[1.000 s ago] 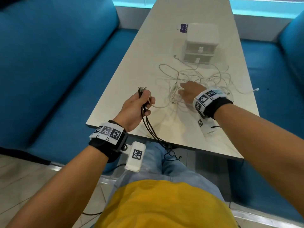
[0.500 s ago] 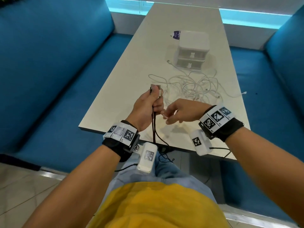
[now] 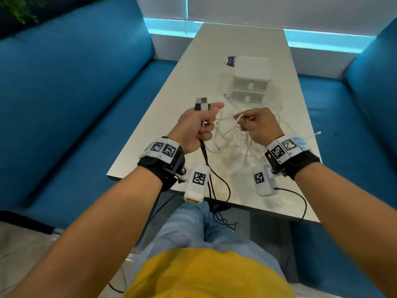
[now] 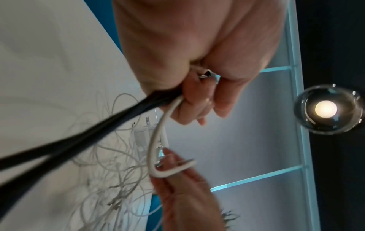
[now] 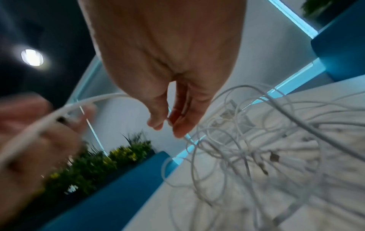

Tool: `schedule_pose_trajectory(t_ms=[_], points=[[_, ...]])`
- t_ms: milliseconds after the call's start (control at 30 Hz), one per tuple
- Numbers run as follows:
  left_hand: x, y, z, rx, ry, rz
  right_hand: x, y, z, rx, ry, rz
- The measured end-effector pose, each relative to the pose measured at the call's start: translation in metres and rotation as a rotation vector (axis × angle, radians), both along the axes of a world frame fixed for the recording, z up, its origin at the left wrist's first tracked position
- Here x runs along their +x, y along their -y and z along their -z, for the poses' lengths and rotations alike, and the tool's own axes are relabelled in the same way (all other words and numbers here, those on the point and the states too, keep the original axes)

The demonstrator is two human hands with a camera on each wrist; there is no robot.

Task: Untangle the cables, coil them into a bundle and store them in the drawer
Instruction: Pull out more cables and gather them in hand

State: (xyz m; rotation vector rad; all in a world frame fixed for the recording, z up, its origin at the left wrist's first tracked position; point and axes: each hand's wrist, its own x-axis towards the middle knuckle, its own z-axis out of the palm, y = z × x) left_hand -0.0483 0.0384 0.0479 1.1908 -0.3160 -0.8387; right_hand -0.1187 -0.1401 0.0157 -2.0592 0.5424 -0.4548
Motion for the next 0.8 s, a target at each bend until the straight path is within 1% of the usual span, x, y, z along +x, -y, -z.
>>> schedule_pose_trajectory(t_ms=[67, 133, 233, 333, 400, 467, 500, 567, 633, 700, 733, 800], points=[[-0.002, 0.012, 0.005, 0.115, 0.029, -0.042, -0.001, -0.004, -0.015, 0.112, 0.129, -0.049], [-0.006, 0.024, 0.012, 0.191, 0.086, -0.034, -0.006, -0.010, -0.033, 0.164, 0.202, -0.115], [-0.015, 0.035, 0.019, 0.185, 0.152, 0.026, -0.015, -0.019, -0.056, 0.241, 0.305, -0.186], [-0.017, 0.041, 0.021, 0.215, 0.194, -0.020, -0.025, -0.023, -0.069, 0.337, 0.398, -0.184], [-0.017, 0.043, 0.024, 0.245, 0.216, -0.060, -0.032, -0.027, -0.064, 0.378, 0.394, -0.177], [-0.016, 0.041, 0.024, 0.196, 0.170, -0.051, -0.037, -0.029, -0.045, 0.382, 0.314, -0.161], [-0.016, 0.039, 0.024, 0.169, 0.145, -0.047, -0.040, -0.029, -0.035, 0.369, 0.243, -0.165], [-0.015, 0.035, 0.023, 0.157, 0.134, -0.072, -0.043, -0.024, -0.016, 0.299, 0.043, -0.210], [-0.011, 0.030, 0.021, 0.154, 0.137, -0.120, -0.044, -0.013, -0.003, 0.124, -0.174, -0.291], [-0.007, 0.025, 0.018, 0.135, 0.122, -0.152, -0.042, -0.002, 0.011, -0.117, -0.379, -0.343], [-0.006, 0.023, 0.015, 0.117, 0.117, -0.158, -0.040, 0.003, 0.018, -0.233, -0.462, -0.339], [-0.002, 0.018, 0.011, 0.071, 0.120, -0.170, -0.036, 0.011, 0.028, -0.356, -0.578, -0.293]])
